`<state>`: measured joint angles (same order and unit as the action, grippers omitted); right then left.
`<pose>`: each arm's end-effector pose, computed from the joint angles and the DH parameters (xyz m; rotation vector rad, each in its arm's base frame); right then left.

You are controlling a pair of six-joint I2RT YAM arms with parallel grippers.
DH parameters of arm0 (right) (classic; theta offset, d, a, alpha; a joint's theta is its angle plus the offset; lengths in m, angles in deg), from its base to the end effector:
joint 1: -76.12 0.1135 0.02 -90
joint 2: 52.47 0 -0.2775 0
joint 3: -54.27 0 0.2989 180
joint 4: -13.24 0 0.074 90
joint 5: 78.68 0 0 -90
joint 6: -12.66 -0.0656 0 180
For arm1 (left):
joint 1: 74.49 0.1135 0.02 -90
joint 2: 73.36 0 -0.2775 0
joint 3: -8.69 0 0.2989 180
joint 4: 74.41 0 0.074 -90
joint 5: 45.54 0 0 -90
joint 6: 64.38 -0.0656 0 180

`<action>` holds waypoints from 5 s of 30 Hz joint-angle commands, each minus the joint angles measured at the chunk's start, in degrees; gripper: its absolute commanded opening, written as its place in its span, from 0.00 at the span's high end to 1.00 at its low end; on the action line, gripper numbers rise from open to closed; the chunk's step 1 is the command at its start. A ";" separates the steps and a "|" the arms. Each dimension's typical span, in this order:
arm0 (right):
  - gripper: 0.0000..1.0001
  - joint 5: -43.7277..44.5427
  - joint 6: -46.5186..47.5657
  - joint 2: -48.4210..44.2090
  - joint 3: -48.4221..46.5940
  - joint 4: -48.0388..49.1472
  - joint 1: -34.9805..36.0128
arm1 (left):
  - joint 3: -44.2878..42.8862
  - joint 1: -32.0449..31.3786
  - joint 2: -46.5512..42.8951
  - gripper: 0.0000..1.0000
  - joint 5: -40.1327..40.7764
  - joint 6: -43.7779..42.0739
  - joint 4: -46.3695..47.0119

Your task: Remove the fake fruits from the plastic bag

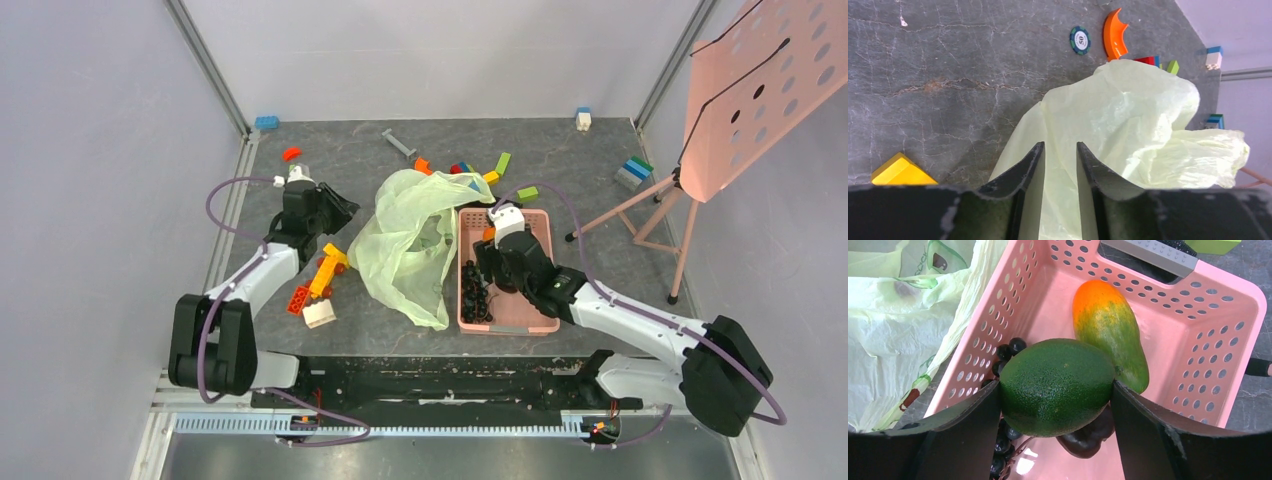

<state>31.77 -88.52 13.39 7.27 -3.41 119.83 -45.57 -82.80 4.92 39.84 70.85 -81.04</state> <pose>0.2324 0.1905 0.1914 -0.4089 2.1116 0.1654 0.3521 -0.0568 0.1925 -0.6398 2.0743 -0.6351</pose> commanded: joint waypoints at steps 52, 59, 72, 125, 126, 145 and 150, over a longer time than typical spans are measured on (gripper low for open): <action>0.02 -0.69 -0.40 -14.62 0.09 -2.24 -0.56 | -6.81 -12.86 -0.91 0.52 0.21 -11.01 -6.97; 0.02 -0.64 -0.06 -16.25 0.35 -2.21 -0.55 | -7.49 -12.86 -3.65 0.71 -0.74 -10.25 -7.36; 0.02 1.87 -0.30 -18.63 0.25 -2.83 -0.59 | -9.80 -12.76 -9.81 0.90 -1.18 -11.68 -12.10; 0.02 7.21 0.09 -25.78 3.34 -2.77 -0.53 | -26.74 -9.52 -16.38 0.00 4.44 -30.06 -40.54; 0.02 7.17 0.08 -25.89 3.26 -2.85 -0.55 | -25.63 -9.52 -17.60 0.00 4.45 -29.37 -40.10; 0.02 13.85 1.84 -30.01 8.18 -2.56 -0.55 | -10.14 -9.52 -28.49 0.00 9.60 -25.50 -41.25; 0.02 15.26 2.27 -31.85 10.07 -2.55 -0.55 | -8.28 -9.52 -30.37 0.00 10.45 -26.56 -41.43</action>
<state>43.85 -87.14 -16.94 16.25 -7.10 119.39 -54.77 -92.55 -23.12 48.91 44.16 -123.44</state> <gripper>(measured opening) 0.979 0.994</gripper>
